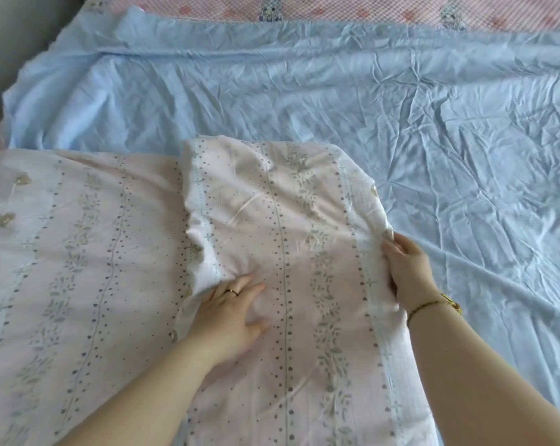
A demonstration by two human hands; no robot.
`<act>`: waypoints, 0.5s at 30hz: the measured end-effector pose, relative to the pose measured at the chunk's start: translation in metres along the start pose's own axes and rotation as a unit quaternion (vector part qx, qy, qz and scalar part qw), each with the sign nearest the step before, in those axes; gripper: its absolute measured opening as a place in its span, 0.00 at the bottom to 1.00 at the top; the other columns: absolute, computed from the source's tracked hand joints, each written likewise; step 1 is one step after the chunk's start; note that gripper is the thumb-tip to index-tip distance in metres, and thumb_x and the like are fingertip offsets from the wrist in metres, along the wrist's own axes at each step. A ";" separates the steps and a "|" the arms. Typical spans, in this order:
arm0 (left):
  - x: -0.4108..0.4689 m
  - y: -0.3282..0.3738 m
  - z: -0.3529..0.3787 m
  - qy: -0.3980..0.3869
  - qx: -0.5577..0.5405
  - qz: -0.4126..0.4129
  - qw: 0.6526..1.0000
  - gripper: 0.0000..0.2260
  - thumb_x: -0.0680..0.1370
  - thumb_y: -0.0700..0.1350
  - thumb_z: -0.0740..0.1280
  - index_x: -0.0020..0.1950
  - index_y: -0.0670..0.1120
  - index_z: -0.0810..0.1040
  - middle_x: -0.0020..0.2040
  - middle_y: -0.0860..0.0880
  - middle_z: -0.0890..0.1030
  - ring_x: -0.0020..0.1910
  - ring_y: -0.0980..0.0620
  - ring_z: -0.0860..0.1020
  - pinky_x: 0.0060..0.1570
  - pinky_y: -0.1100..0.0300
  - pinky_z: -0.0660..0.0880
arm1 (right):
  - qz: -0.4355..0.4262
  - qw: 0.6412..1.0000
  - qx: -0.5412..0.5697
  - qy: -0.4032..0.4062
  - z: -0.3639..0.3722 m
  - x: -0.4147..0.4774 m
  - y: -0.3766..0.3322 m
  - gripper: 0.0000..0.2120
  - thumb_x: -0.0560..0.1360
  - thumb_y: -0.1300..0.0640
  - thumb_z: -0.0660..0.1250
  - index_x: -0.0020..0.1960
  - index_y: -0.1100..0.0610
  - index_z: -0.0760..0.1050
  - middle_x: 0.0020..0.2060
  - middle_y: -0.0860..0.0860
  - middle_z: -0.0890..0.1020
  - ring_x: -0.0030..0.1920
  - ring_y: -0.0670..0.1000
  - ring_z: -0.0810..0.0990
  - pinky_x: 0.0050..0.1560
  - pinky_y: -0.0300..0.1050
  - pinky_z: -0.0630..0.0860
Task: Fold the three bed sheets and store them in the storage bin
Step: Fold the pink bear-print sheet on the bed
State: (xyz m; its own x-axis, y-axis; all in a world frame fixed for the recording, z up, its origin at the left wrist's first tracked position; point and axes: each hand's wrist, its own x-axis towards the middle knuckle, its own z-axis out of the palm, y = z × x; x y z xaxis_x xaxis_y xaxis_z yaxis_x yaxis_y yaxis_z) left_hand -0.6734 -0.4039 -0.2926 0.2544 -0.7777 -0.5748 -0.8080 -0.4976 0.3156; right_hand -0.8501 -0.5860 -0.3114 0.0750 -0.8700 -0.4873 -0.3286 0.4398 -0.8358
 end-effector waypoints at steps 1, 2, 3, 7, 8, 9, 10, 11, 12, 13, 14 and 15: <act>0.004 0.004 -0.006 0.010 -0.010 -0.010 1.000 0.24 0.78 0.55 0.58 0.73 0.53 0.60 0.74 0.54 0.59 0.70 0.53 0.61 0.67 0.60 0.59 | 0.019 1.000 0.012 -0.009 -0.005 -0.001 0.004 0.05 0.77 0.53 0.63 0.42 0.49 0.74 0.31 0.43 0.75 0.31 0.43 0.71 0.31 0.34 0.70; 0.009 0.011 -0.013 0.028 -0.038 -0.023 0.999 0.21 0.78 0.53 0.59 0.70 0.51 0.66 0.70 0.52 0.67 0.66 0.52 0.68 0.61 0.61 0.65 | 0.032 0.999 0.007 -0.023 -0.012 -0.003 0.008 0.05 0.77 0.52 0.63 0.45 0.51 0.76 0.34 0.46 0.76 0.34 0.45 0.72 0.37 0.38 0.71; 0.014 0.021 -0.022 0.052 -0.074 -0.034 0.995 0.18 0.79 0.52 0.59 0.67 0.50 0.70 0.66 0.51 0.73 0.61 0.52 0.72 0.56 0.62 0.69 | 0.046 0.998 -0.012 -0.042 -0.021 -0.007 0.012 0.08 0.77 0.52 0.62 0.46 0.55 0.77 0.34 0.49 0.75 0.34 0.48 0.71 0.38 0.41 0.69; 0.048 0.079 -0.057 0.150 -0.162 0.012 0.975 0.17 0.79 0.50 0.59 0.67 0.49 0.68 0.64 0.49 0.74 0.60 0.50 0.73 0.51 0.62 0.67 | 0.106 0.987 -0.048 -0.114 -0.039 -0.039 0.024 0.12 0.76 0.52 0.63 0.51 0.60 0.77 0.39 0.55 0.77 0.37 0.56 0.74 0.36 0.43 0.70; 0.058 0.102 -0.061 0.138 -0.175 0.039 0.974 0.20 0.79 0.52 0.59 0.70 0.49 0.64 0.67 0.47 0.71 0.62 0.48 0.72 0.53 0.60 0.67 | 0.110 0.984 -0.050 -0.132 -0.044 -0.051 0.028 0.12 0.76 0.52 0.64 0.53 0.59 0.77 0.43 0.54 0.81 0.41 0.57 0.78 0.41 0.45 0.75; 0.068 0.126 -0.062 0.116 -0.178 0.056 0.976 0.25 0.78 0.55 0.60 0.72 0.49 0.59 0.69 0.46 0.67 0.65 0.47 0.70 0.56 0.58 0.67 | 0.111 0.981 -0.052 -0.151 -0.050 -0.066 0.032 0.10 0.75 0.54 0.65 0.54 0.56 0.76 0.45 0.52 0.82 0.44 0.53 0.81 0.44 0.45 0.78; 0.077 0.145 -0.061 0.091 -0.175 0.056 0.979 0.29 0.77 0.57 0.60 0.74 0.51 0.54 0.71 0.44 0.63 0.66 0.45 0.68 0.58 0.57 0.66 | 0.108 0.977 -0.055 -0.175 -0.053 -0.081 0.034 0.09 0.75 0.56 0.66 0.54 0.54 0.75 0.44 0.50 0.83 0.44 0.49 0.82 0.44 0.43 0.79; 0.085 0.160 -0.060 0.068 -0.171 0.045 0.982 0.33 0.76 0.60 0.61 0.75 0.52 0.50 0.72 0.43 0.60 0.67 0.44 0.67 0.59 0.56 0.66 | 0.097 0.974 -0.068 -0.194 -0.053 -0.094 0.035 0.10 0.74 0.58 0.67 0.55 0.52 0.74 0.44 0.49 0.82 0.43 0.47 0.82 0.43 0.43 0.80; 0.091 0.174 -0.056 0.042 -0.163 0.032 0.985 0.37 0.74 0.62 0.61 0.76 0.52 0.46 0.74 0.42 0.57 0.68 0.43 0.66 0.60 0.56 0.66 | 0.080 0.972 -0.093 -0.199 -0.056 -0.108 0.037 0.13 0.73 0.59 0.68 0.57 0.52 0.71 0.45 0.49 0.82 0.44 0.47 0.82 0.46 0.45 0.80; 0.098 0.184 -0.049 0.018 -0.146 0.018 0.989 0.40 0.73 0.63 0.62 0.76 0.52 0.42 0.75 0.41 0.54 0.69 0.42 0.64 0.61 0.55 0.65 | 0.058 0.969 -0.131 -0.203 -0.057 -0.121 0.036 0.17 0.72 0.59 0.68 0.59 0.52 0.69 0.47 0.49 0.81 0.46 0.49 0.81 0.49 0.48 0.79; 0.103 0.189 -0.041 -0.001 -0.113 0.004 0.994 0.43 0.72 0.63 0.63 0.75 0.51 0.39 0.75 0.41 0.52 0.71 0.42 0.63 0.64 0.54 0.65 | 0.033 0.963 -0.166 -0.209 -0.056 -0.132 0.034 0.20 0.72 0.58 0.68 0.61 0.50 0.66 0.49 0.48 0.80 0.49 0.50 0.80 0.52 0.48 0.77; 0.107 0.190 -0.032 -0.004 -0.070 -0.006 0.997 0.45 0.72 0.62 0.65 0.75 0.51 0.37 0.75 0.40 0.51 0.72 0.42 0.61 0.66 0.52 0.64 | 0.005 0.958 -0.191 -0.216 -0.053 -0.142 0.031 0.24 0.72 0.58 0.67 0.64 0.47 0.63 0.50 0.47 0.79 0.51 0.50 0.79 0.53 0.45 0.75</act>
State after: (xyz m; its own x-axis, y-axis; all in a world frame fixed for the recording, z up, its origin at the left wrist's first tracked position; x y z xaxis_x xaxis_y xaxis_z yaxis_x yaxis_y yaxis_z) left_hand -0.7831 -0.5936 -0.2699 0.2601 -0.7683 -0.5848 -0.7218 -0.5570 0.4108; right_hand -0.9209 -0.4605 -0.2546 0.4251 -0.6566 -0.6230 -0.6455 0.2626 -0.7172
